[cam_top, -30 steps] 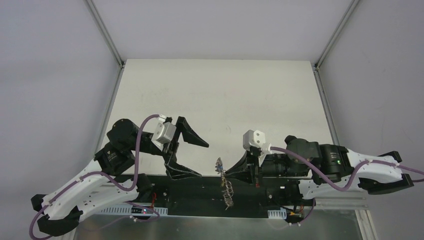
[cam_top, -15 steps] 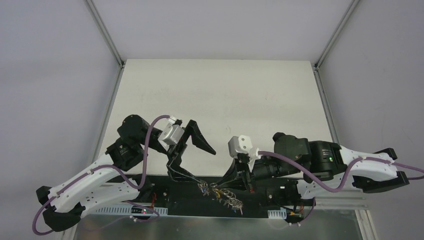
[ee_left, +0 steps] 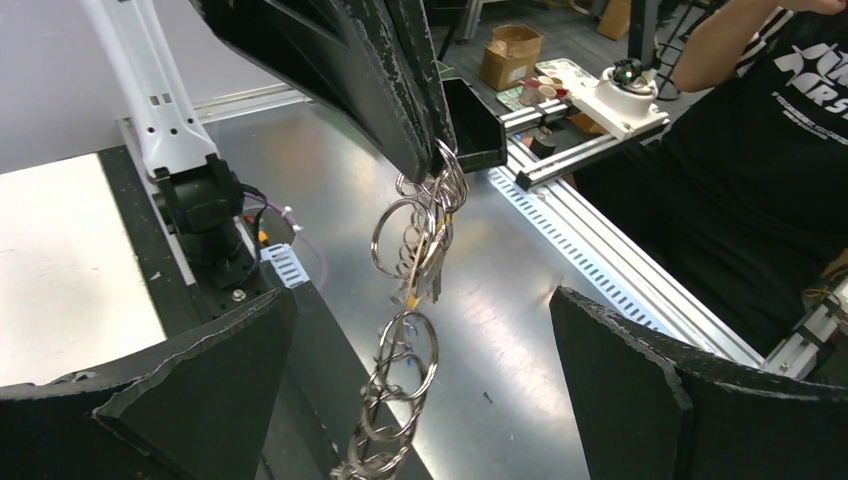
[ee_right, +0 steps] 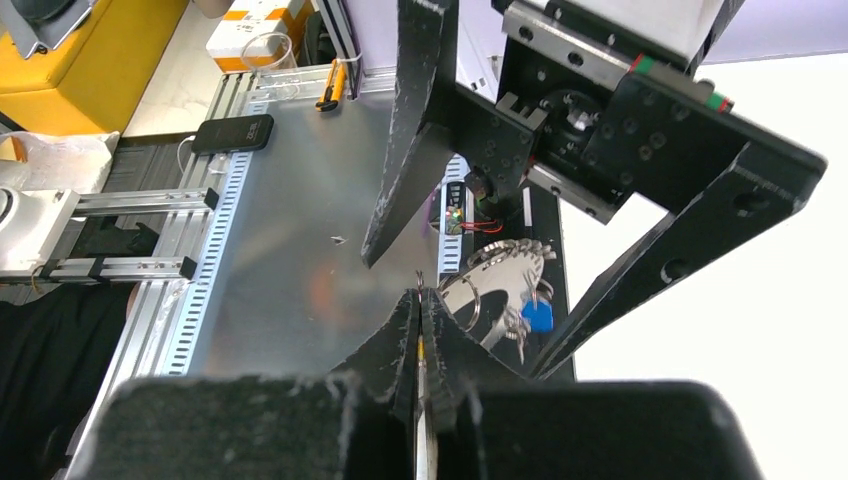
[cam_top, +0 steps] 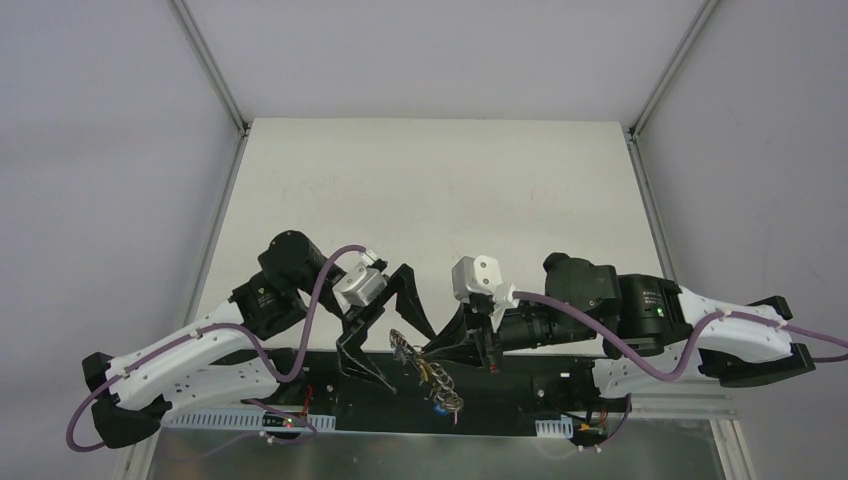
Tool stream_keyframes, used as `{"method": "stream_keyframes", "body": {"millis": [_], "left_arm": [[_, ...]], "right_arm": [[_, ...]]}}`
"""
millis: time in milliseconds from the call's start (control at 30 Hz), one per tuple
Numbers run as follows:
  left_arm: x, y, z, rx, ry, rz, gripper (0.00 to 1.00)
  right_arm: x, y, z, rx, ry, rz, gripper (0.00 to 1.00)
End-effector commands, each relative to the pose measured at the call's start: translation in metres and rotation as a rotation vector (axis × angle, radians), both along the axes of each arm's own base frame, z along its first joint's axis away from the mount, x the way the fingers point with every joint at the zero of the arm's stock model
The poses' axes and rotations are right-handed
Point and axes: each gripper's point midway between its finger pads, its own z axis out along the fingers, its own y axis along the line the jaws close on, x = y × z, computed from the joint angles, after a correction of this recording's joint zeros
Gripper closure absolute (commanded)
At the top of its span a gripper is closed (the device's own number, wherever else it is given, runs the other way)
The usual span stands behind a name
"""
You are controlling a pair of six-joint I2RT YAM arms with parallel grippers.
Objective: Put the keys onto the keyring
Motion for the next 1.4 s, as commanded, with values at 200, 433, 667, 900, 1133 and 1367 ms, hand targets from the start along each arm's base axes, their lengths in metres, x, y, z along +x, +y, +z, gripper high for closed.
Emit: {"method": "stream_keyframes", "body": {"millis": [200,433,667,900,1133,1367], "left_arm": [[-0.005,-0.008,-0.007,0.018,-0.015,-0.123,0.20],[-0.001,-0.015,-0.007,0.035,-0.005,-0.127,0.71],[0.000,-0.015,-0.011,0.046,-0.019,-0.128,0.90],[0.018,-0.030,-0.015,0.065,-0.007,0.016,1.00],[0.062,-0.051,-0.023,0.131,0.031,0.305,1.00],[0.142,-0.056,-0.042,0.211,0.101,0.725,1.00]], "right_arm": [[0.008,-0.002,0.054,0.166,-0.018,-0.028,1.00],[0.012,-0.009,0.050,0.172,-0.013,-0.050,1.00],[0.022,-0.022,0.046,0.197,0.000,-0.111,1.00],[0.044,-0.036,0.031,0.194,0.002,-0.239,1.00],[0.073,-0.059,0.019,0.244,0.014,-0.407,0.64],[0.137,-0.092,-0.001,0.246,-0.006,-0.822,0.51]]}}
